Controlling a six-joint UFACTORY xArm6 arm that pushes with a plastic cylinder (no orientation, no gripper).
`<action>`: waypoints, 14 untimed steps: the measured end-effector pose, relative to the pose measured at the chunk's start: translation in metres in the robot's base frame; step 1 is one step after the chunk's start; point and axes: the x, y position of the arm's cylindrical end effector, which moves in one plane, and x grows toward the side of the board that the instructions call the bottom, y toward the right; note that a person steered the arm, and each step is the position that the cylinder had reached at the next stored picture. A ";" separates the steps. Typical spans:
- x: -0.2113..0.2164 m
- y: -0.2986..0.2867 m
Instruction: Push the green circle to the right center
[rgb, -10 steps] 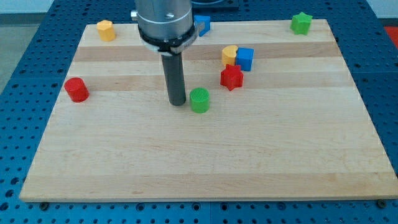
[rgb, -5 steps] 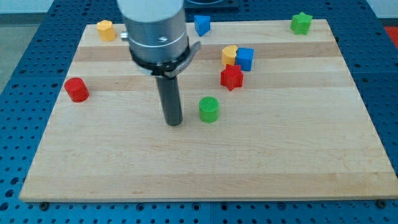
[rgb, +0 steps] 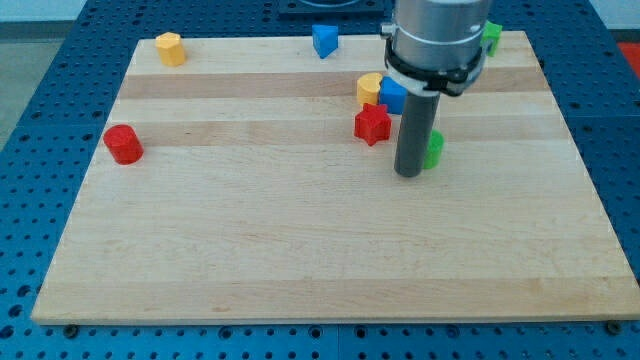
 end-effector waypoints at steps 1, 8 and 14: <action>-0.035 -0.001; 0.005 0.047; -0.025 0.102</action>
